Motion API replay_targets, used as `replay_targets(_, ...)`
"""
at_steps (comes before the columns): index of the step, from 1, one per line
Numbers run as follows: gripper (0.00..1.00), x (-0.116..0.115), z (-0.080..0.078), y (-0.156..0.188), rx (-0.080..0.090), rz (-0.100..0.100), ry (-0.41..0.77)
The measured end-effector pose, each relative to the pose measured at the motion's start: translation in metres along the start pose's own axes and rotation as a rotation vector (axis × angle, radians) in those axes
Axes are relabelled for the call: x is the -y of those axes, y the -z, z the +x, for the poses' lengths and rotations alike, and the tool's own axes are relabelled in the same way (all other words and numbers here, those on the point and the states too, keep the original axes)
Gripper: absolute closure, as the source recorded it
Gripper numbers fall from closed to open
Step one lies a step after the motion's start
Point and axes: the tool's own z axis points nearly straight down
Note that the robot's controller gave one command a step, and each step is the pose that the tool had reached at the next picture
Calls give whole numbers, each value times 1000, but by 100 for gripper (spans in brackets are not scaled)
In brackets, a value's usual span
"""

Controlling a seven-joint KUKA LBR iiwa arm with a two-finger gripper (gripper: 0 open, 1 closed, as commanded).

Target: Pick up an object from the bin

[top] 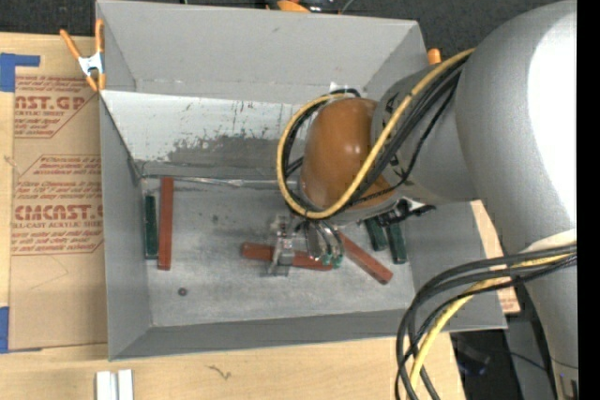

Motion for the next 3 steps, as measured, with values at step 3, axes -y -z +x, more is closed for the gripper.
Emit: replay_targets(3, 100, 89, -49, 0, 2, 1, -330)
